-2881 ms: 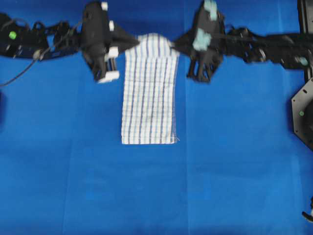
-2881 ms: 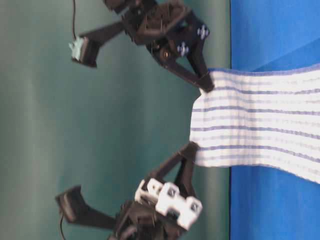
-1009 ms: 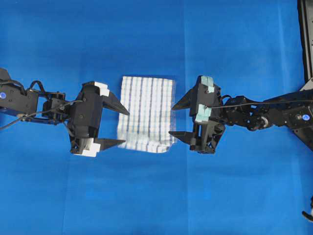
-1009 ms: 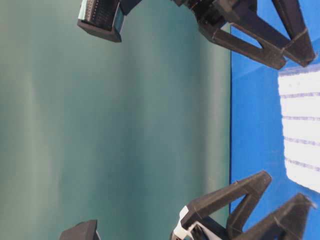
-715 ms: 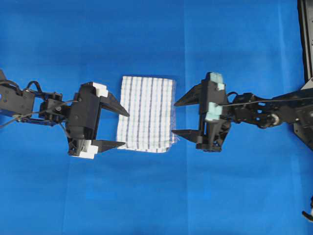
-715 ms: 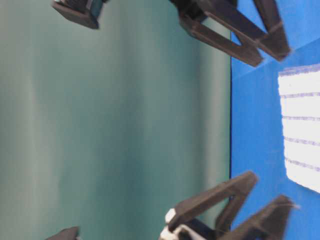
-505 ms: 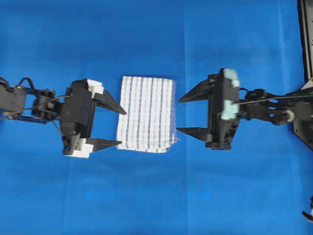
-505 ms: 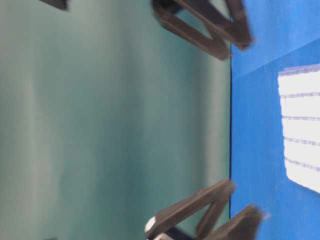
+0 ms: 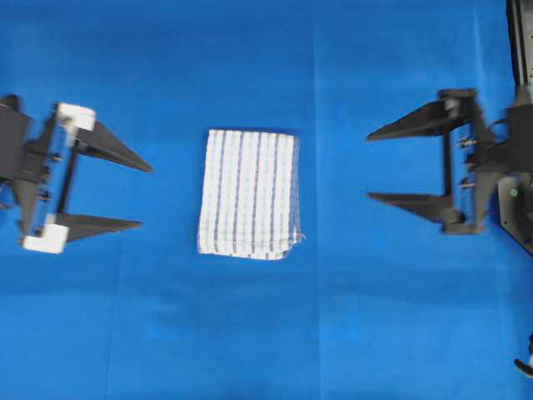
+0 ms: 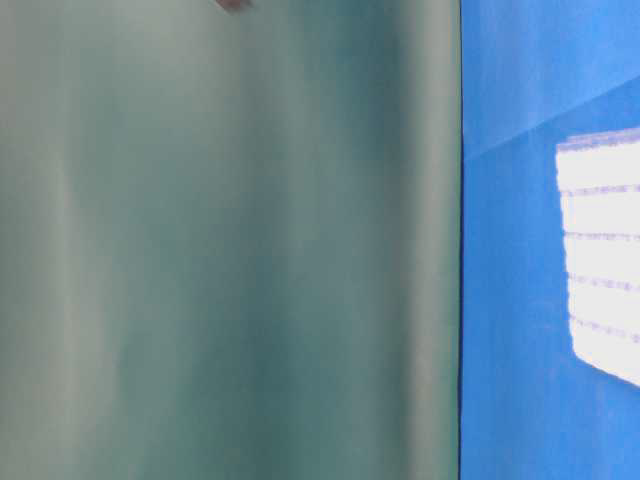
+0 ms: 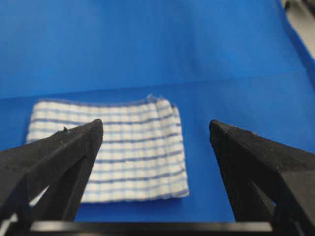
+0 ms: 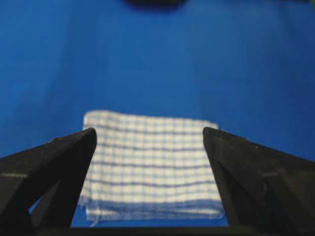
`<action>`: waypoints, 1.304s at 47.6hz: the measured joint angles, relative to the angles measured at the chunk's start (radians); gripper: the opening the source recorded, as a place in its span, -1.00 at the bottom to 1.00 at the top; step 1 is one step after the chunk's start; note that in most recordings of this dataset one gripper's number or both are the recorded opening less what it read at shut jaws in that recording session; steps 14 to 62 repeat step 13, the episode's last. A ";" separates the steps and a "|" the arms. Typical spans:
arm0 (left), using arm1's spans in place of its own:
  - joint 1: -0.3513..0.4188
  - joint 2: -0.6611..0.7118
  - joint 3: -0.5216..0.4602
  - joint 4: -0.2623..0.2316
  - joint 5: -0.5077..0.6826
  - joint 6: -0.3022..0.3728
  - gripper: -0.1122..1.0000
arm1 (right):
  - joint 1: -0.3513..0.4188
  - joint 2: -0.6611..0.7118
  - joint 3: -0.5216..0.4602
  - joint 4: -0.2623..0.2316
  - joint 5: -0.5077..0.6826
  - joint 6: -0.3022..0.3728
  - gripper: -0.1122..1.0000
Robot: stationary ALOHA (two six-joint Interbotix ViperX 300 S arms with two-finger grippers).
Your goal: Fold the blue towel.
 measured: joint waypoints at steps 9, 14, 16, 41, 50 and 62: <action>0.003 -0.210 0.101 0.000 -0.002 0.018 0.83 | 0.000 -0.164 0.094 0.000 0.012 -0.014 0.74; 0.012 -0.313 0.156 0.000 0.002 0.018 0.83 | 0.000 -0.233 0.146 0.000 0.015 -0.015 0.74; 0.012 -0.313 0.156 0.000 0.002 0.018 0.83 | 0.000 -0.233 0.146 0.000 0.015 -0.015 0.74; 0.012 -0.313 0.156 0.000 0.002 0.018 0.83 | 0.000 -0.233 0.146 0.000 0.015 -0.015 0.74; 0.012 -0.313 0.156 0.000 0.002 0.018 0.83 | 0.000 -0.233 0.146 0.000 0.015 -0.015 0.74; 0.012 -0.313 0.156 0.000 0.002 0.018 0.83 | 0.000 -0.233 0.146 0.000 0.015 -0.015 0.74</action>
